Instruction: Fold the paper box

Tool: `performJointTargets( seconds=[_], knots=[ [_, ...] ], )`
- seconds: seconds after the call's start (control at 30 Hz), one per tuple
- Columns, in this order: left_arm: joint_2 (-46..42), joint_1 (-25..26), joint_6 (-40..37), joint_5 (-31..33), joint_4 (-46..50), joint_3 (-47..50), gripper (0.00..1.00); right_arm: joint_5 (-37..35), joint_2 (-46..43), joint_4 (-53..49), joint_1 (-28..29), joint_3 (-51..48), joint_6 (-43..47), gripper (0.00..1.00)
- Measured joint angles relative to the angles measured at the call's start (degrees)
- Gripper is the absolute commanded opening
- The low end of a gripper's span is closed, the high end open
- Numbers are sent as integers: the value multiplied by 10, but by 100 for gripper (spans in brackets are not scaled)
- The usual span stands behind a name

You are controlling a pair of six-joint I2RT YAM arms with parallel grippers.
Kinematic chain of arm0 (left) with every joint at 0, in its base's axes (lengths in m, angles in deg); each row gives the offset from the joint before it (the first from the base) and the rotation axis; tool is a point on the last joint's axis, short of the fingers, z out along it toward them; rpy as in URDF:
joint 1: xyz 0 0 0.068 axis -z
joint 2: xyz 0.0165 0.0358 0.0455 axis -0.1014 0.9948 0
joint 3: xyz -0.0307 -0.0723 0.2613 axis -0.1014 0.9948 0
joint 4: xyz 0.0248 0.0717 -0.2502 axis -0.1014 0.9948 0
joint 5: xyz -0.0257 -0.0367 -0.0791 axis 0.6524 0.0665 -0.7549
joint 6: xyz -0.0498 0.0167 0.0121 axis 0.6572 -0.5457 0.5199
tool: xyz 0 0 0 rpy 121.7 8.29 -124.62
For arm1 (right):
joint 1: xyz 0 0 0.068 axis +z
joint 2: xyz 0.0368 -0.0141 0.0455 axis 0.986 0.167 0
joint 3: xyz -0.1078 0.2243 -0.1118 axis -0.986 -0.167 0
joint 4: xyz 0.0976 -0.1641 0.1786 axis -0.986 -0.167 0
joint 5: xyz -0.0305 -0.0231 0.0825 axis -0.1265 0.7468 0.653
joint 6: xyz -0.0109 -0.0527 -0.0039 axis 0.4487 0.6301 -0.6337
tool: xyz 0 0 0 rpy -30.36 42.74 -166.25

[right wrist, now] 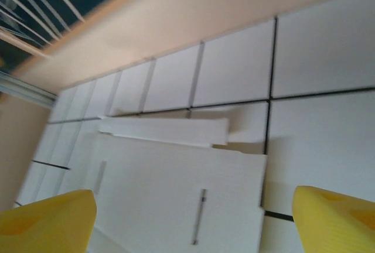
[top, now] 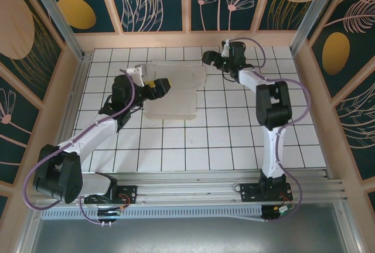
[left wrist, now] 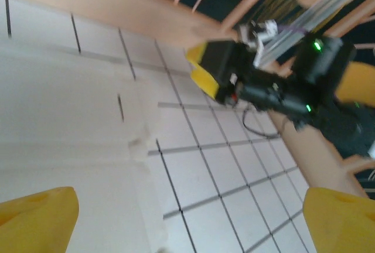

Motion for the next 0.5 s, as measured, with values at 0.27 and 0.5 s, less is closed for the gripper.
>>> performJointTargets(
  seconds=[0.27,0.5],
  knots=[
    [-6,-2,-4,41,80,0,97,17,98,-70,9,89,31,74],
    [15,-2,-6,59,116,-16,99,38,114,-72,26,105,30,62]
  ],
)
